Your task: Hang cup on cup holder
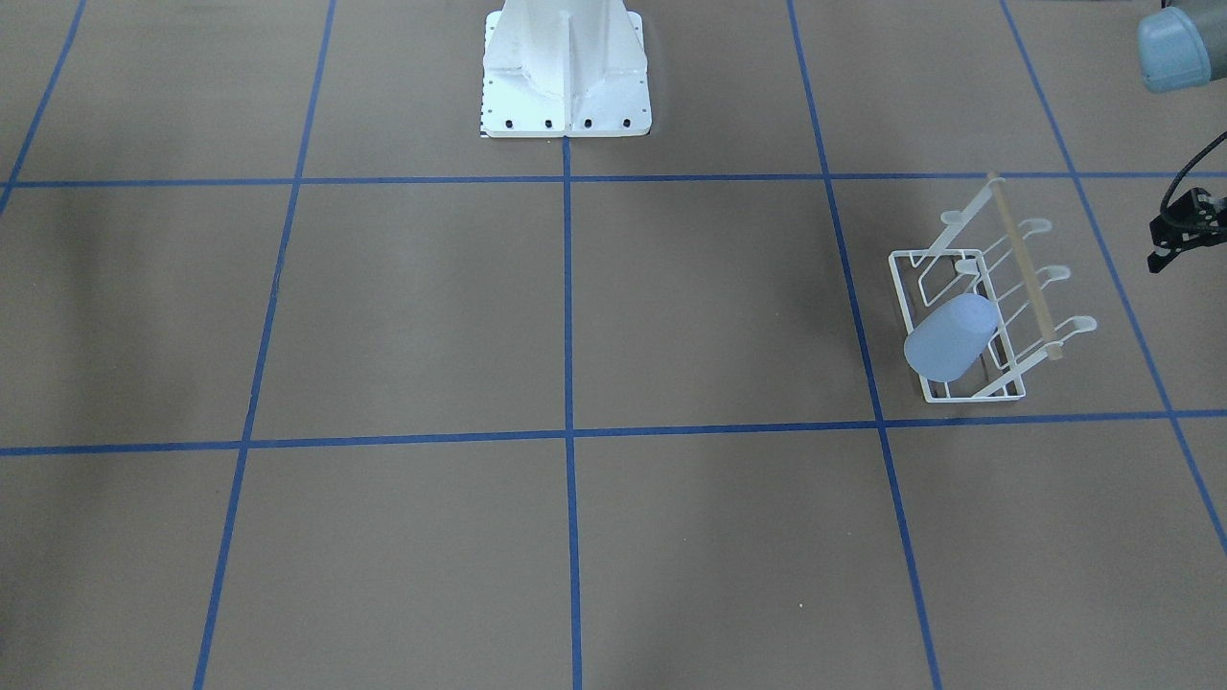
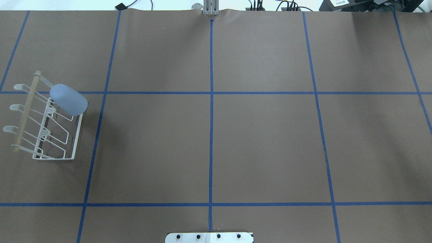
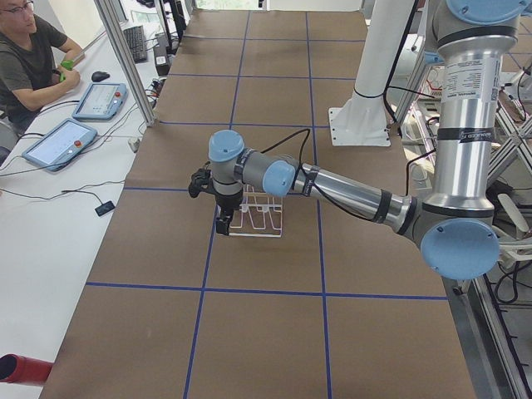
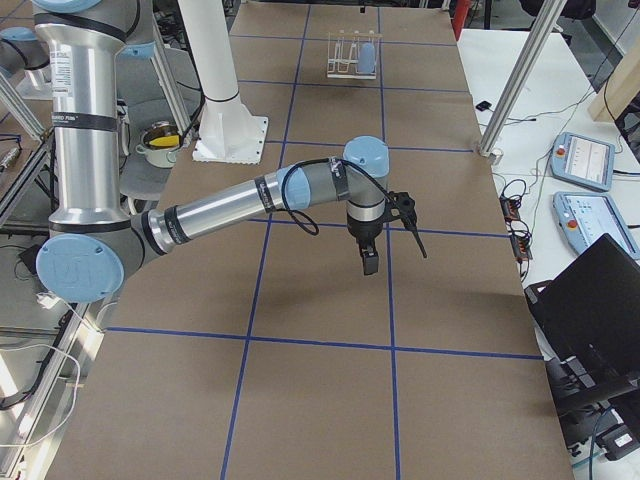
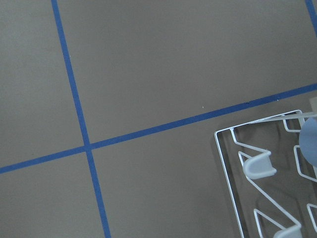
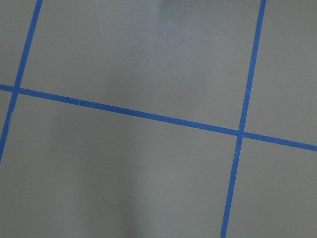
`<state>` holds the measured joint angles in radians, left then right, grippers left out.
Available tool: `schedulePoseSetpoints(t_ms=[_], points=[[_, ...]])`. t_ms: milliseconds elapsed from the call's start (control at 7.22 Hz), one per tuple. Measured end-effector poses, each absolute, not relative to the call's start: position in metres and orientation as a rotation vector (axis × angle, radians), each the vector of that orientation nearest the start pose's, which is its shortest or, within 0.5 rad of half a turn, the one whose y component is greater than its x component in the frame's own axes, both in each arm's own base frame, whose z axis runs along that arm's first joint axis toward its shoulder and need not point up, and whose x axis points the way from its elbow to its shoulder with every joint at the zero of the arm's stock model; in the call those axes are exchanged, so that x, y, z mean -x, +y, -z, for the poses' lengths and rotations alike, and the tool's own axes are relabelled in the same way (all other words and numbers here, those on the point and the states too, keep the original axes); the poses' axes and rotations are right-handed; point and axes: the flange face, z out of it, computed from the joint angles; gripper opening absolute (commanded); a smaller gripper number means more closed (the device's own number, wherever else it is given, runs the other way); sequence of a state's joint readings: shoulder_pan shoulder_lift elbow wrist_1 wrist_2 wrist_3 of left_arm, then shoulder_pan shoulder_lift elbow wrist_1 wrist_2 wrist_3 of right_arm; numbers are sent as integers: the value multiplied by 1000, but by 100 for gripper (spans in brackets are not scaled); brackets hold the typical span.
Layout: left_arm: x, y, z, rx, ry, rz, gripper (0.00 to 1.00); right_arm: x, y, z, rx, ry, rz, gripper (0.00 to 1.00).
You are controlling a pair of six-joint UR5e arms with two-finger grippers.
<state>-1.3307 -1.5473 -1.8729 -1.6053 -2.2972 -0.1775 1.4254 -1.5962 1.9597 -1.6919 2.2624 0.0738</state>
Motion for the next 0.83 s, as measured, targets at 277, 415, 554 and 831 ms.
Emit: schedulePoseSetpoints(t_ms=[277, 415, 554, 831], points=[[-45, -474, -530, -116, 780, -150, 98, -1, -476, -502, -154, -718, 160, 100], [-42, -474, -529, -117, 780, -138, 98, 0, -475, -505, -137, -737, 155, 100], [-35, -475, -527, -123, 782, -117, 98, 2, -474, -508, -117, -764, 150, 100], [-28, -475, -524, -126, 782, -85, 98, 1, -470, -521, -86, -770, 138, 100]])
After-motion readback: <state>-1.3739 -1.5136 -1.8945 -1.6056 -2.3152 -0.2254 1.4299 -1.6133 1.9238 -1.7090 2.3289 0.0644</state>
